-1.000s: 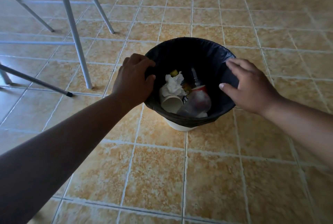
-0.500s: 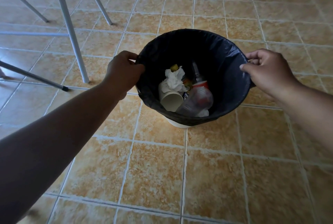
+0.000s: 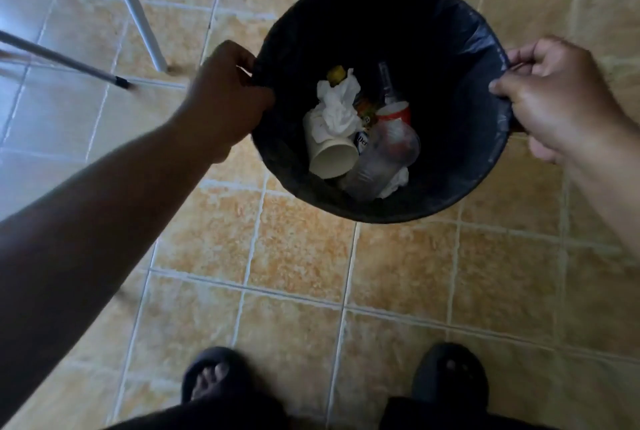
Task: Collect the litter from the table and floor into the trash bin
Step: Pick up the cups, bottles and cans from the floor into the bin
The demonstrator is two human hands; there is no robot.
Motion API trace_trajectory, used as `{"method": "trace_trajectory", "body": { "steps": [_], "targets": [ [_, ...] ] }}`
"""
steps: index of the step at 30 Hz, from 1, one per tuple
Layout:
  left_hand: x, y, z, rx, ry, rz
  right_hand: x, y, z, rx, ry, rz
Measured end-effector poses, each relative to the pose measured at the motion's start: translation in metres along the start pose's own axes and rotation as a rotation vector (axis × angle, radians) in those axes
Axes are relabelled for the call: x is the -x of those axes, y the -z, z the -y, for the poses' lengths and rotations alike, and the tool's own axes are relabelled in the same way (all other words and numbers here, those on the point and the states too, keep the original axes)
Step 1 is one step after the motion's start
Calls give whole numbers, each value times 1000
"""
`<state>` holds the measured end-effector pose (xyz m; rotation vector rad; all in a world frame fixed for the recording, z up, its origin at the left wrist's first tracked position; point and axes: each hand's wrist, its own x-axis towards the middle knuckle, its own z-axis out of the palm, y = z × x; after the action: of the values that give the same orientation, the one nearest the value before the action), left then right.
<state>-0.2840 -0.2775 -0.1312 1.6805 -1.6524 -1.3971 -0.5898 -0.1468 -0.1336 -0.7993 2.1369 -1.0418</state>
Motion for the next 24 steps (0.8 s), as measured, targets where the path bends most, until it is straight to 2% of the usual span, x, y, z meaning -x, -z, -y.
{"method": "trace_trajectory", "body": {
  "steps": [5,10,15,24],
  "targets": [
    [80,26,-16,-48,92,7,65,28,19,-47,-88,88],
    [162,65,-63,-102,136,-4,139,71,64,-65,-161,113],
    [228,104,-125,-178,181,-29,204,119,134,-43,-172,87],
    [334,176,-274,-202,127,-38,288,224,272,87,-134,-13]
  ]
}}
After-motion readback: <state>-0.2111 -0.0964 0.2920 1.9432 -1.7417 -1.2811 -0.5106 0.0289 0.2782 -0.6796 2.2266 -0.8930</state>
